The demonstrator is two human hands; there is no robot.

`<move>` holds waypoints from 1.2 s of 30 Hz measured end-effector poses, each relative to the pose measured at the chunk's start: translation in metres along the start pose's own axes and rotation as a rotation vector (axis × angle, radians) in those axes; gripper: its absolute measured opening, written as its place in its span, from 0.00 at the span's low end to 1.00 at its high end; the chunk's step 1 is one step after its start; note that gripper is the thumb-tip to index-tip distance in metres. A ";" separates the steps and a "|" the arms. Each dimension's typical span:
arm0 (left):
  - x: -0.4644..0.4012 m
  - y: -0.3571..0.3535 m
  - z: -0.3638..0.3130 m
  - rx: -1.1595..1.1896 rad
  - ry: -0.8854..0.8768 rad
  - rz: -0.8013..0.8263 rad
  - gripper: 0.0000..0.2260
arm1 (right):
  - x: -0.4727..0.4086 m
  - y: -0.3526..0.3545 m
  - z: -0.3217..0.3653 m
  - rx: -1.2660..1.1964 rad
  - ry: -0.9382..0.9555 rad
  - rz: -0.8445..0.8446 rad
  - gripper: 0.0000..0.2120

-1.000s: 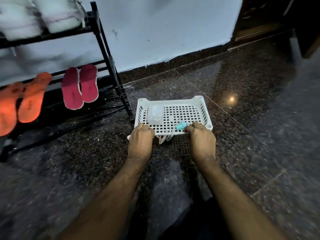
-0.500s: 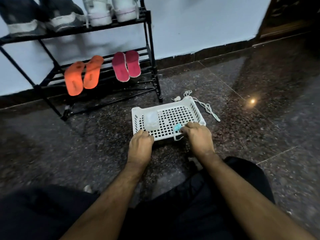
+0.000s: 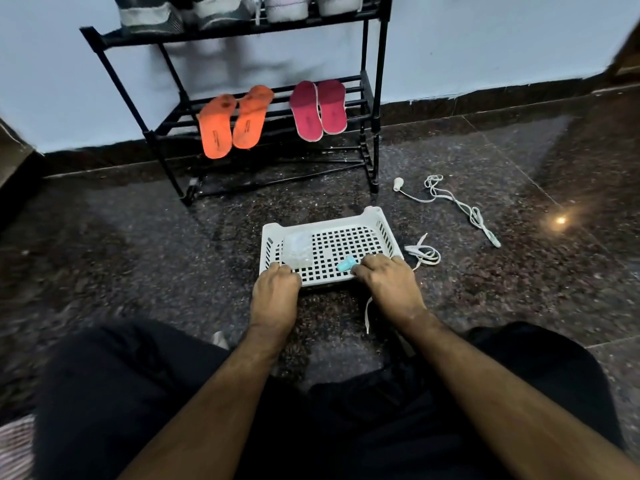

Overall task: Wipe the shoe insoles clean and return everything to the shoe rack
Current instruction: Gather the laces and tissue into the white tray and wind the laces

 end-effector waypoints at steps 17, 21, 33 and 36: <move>-0.012 -0.025 -0.004 0.036 0.256 0.034 0.12 | -0.025 -0.036 0.004 -0.103 0.009 0.070 0.10; -0.021 -0.033 -0.003 0.044 0.308 0.046 0.14 | -0.033 -0.043 0.001 -0.142 -0.032 0.083 0.10; -0.031 -0.026 -0.070 0.545 0.043 -0.238 0.13 | -0.036 -0.018 -0.068 -0.420 -0.488 0.313 0.05; -0.041 -0.035 -0.082 0.617 -0.034 -0.179 0.13 | -0.025 -0.016 -0.070 -0.402 -0.466 0.483 0.05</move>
Point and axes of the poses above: each hand's wrist, its own x-axis away from the middle knuckle, its own y-axis out of the back of the hand, z = x × y, the point moved 1 cm from there along -x, towards the middle knuckle, and after that the axes turned 11 degrees about -z, right-handed, at the moved point
